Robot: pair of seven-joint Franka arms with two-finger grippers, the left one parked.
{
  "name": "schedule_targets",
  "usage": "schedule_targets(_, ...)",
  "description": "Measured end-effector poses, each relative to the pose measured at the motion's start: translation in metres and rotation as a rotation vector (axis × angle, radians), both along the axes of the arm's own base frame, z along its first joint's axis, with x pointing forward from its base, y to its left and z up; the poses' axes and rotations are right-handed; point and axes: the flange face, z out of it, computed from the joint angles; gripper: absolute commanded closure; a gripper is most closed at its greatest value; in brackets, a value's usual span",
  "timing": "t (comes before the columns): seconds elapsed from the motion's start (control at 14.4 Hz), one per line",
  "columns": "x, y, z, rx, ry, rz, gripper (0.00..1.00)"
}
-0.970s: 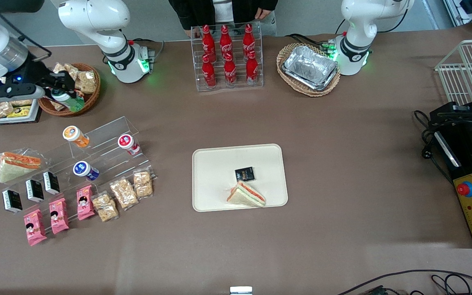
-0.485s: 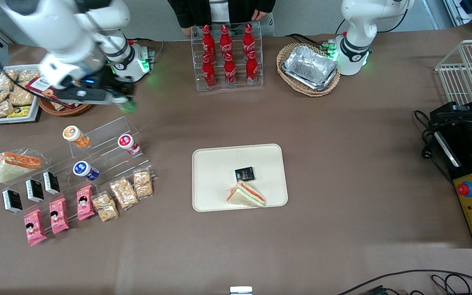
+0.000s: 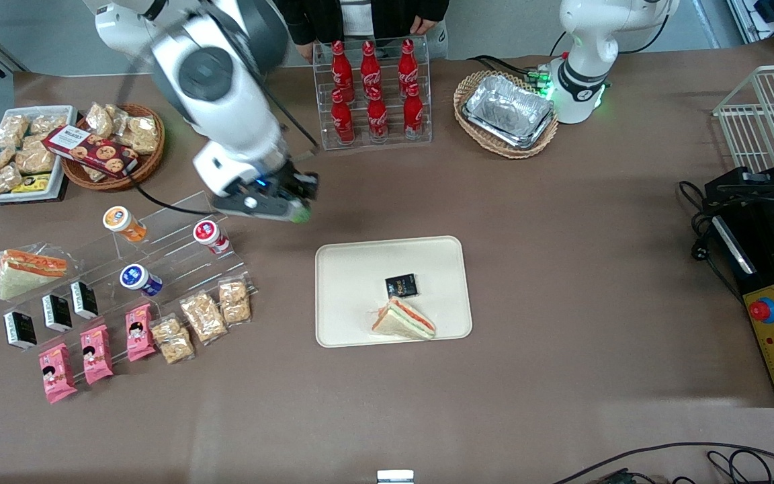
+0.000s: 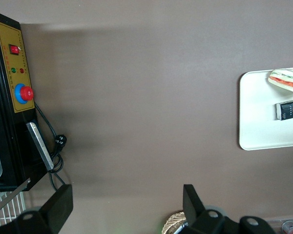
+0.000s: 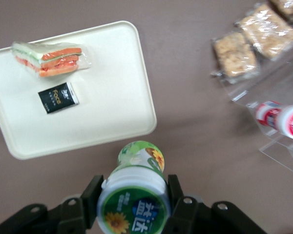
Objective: Place green gum on tray
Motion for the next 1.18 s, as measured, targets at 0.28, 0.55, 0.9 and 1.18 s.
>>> schedule_targets(0.28, 0.027, 0.033, -0.090, 0.016, -0.024, -0.023, 0.96)
schedule_targets(0.55, 0.050, 0.037, -0.185, 0.018, -0.042, -0.023, 0.96)
schedule_targets(0.9, 0.052, 0.041, -0.258, 0.002, -0.043, -0.023, 0.02)
schedule_targets(1.18, 0.055, 0.042, -0.254, 0.007, -0.051, -0.030, 0.01)
